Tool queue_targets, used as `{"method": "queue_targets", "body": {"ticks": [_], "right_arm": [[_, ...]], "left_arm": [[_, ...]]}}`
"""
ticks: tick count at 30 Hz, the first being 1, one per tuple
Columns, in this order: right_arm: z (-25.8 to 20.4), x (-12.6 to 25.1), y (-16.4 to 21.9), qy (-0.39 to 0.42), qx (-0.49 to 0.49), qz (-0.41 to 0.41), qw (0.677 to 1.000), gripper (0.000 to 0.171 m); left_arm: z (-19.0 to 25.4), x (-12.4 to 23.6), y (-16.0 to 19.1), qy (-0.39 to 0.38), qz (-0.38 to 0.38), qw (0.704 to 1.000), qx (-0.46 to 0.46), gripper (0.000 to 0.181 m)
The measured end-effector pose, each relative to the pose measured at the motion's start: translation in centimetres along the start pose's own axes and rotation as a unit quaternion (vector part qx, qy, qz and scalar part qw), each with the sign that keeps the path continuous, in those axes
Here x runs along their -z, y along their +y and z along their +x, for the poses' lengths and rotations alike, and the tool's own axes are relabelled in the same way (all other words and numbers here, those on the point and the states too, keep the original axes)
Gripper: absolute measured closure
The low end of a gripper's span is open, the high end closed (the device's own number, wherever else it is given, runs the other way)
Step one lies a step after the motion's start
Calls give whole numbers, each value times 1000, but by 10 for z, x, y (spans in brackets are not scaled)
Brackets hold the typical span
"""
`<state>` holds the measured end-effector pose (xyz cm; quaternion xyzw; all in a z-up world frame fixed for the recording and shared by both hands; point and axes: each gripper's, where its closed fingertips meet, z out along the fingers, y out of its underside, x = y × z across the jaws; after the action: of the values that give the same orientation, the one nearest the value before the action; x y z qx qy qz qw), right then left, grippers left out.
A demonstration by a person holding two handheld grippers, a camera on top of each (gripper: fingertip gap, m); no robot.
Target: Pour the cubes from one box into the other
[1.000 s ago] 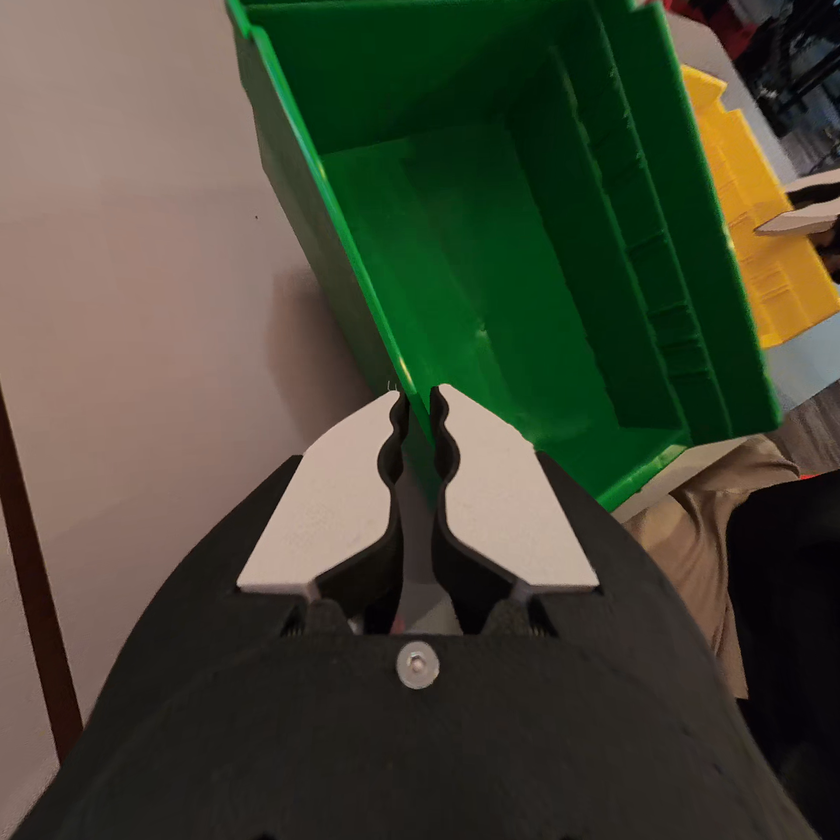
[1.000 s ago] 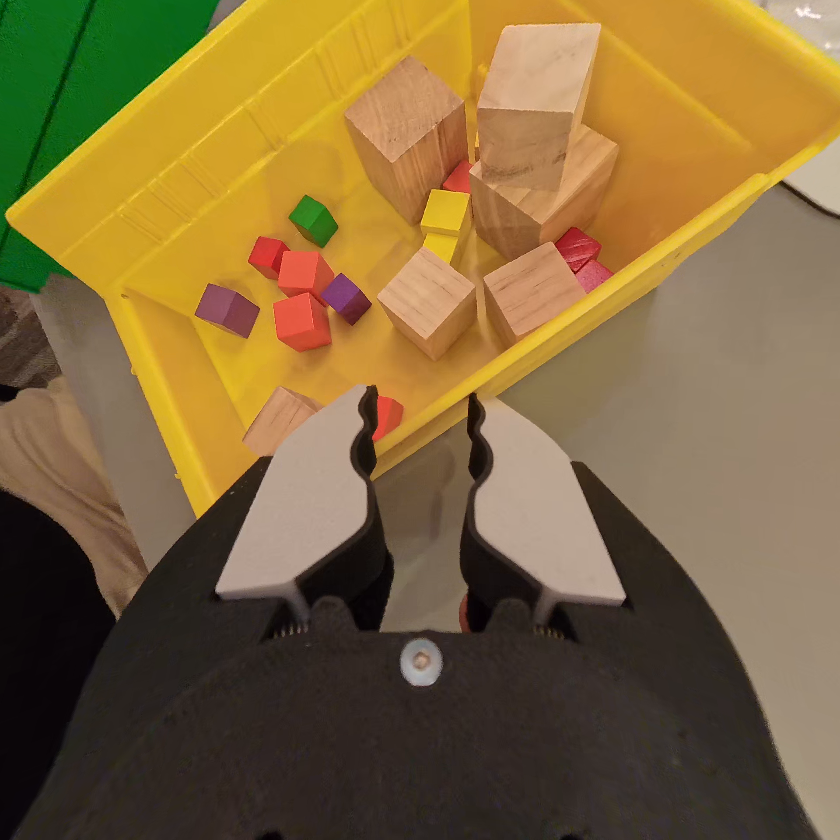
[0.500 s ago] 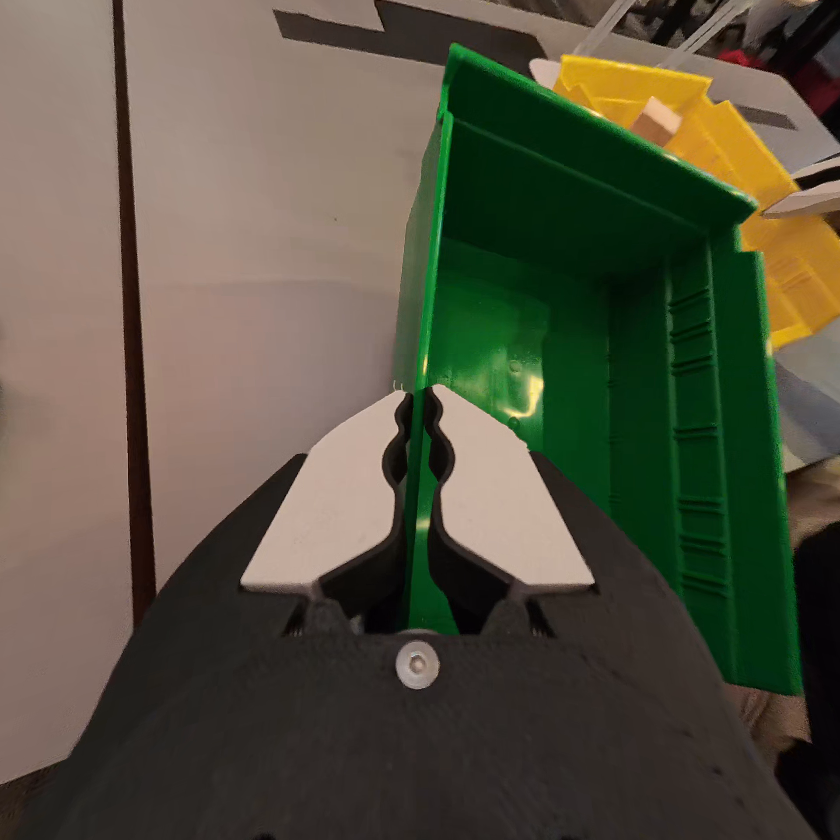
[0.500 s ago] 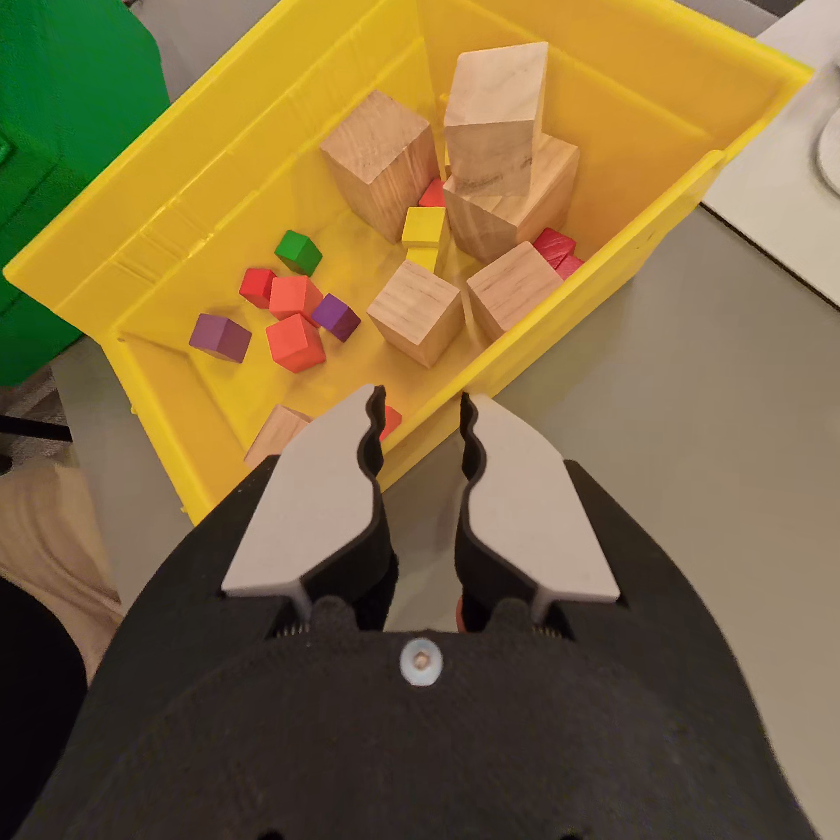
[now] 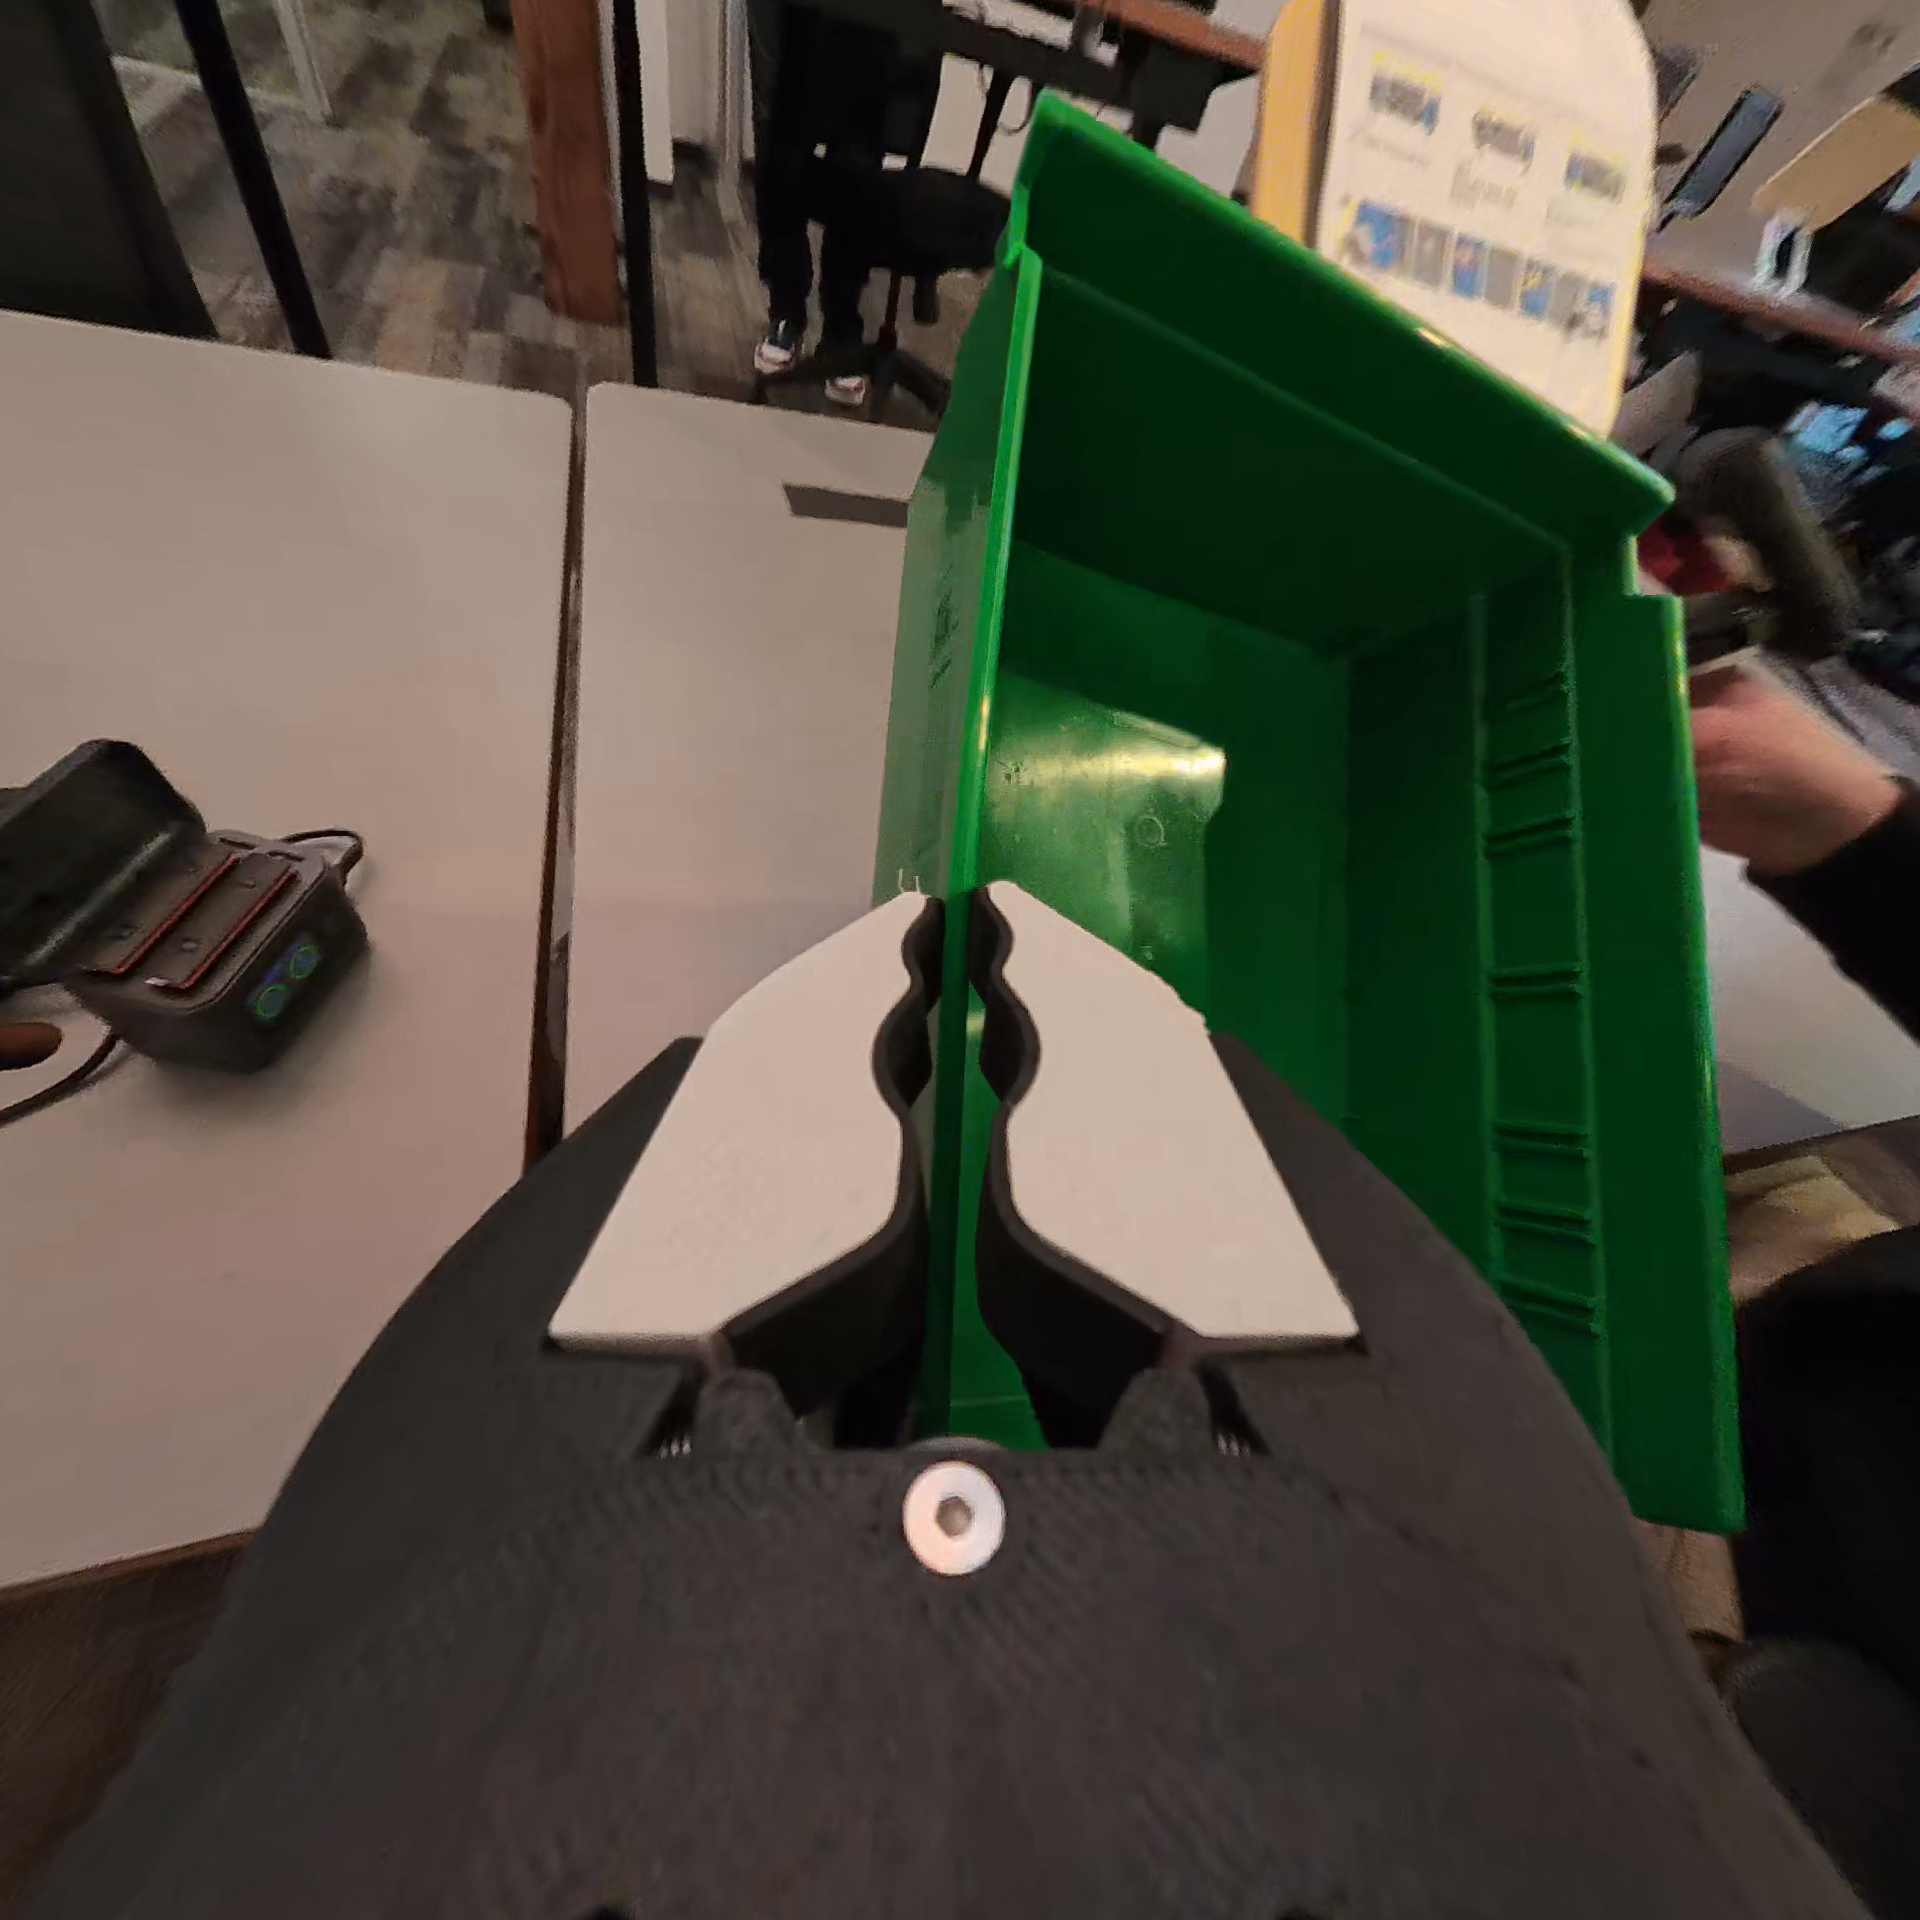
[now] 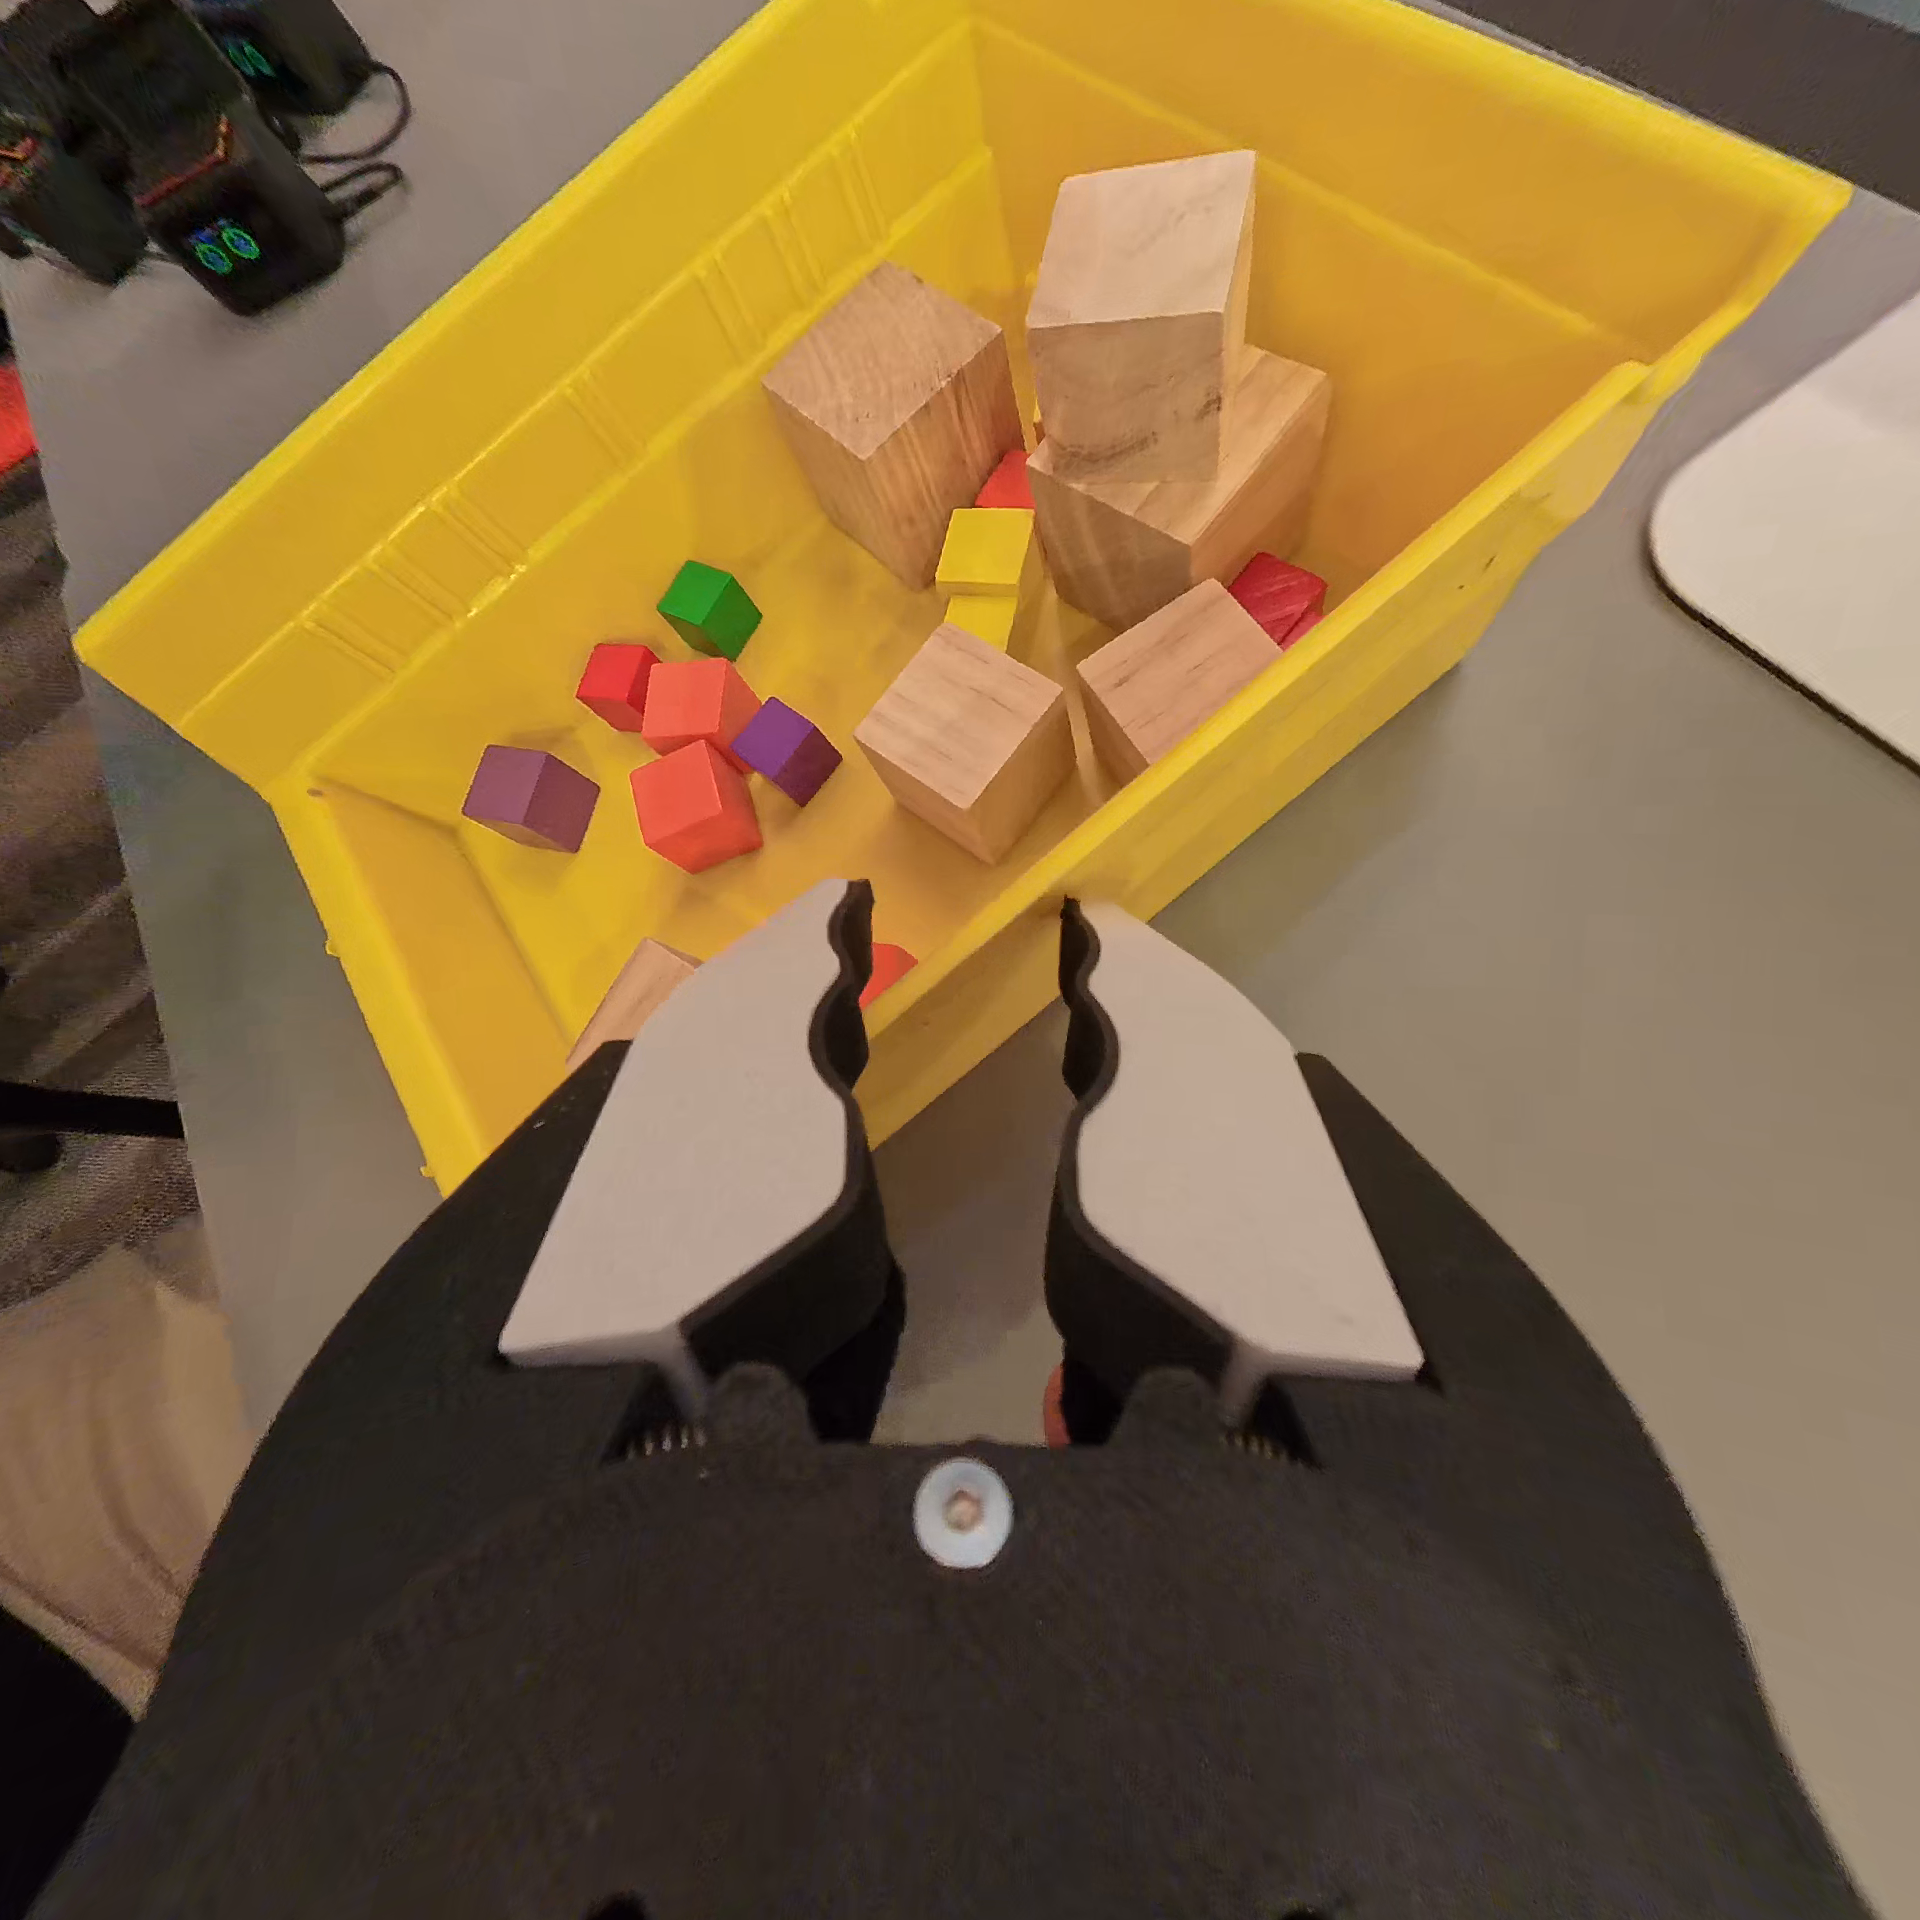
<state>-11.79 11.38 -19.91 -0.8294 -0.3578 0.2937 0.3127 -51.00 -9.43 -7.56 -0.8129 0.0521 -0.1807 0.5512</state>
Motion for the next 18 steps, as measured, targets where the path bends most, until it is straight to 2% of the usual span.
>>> {"method": "queue_targets", "body": {"ticks": [3,6,7,9,12,16,18], "right_arm": [[-16,-19,-8,-39,2,4,999,130],[-33,-34,-13,-106,-26,1,994,110],[-33,-33,-16,-120,-47,6,992,104],[-26,-19,-19,-126,-64,36,989,103],[-5,25,-12,-118,-74,65,988,105],[43,115,9,-68,-91,121,986,113],[77,159,33,-20,-106,134,985,116]], "left_arm": [[25,-3,-13,30,26,999,-3,177],[64,-19,-26,74,35,997,-11,177],[78,-26,-30,85,33,996,-15,177],[112,-43,-39,119,32,992,-17,177],[166,-85,-45,167,15,986,-15,177],[249,-161,-35,251,-24,968,6,178],[291,-202,-21,291,-51,955,17,177]]}}
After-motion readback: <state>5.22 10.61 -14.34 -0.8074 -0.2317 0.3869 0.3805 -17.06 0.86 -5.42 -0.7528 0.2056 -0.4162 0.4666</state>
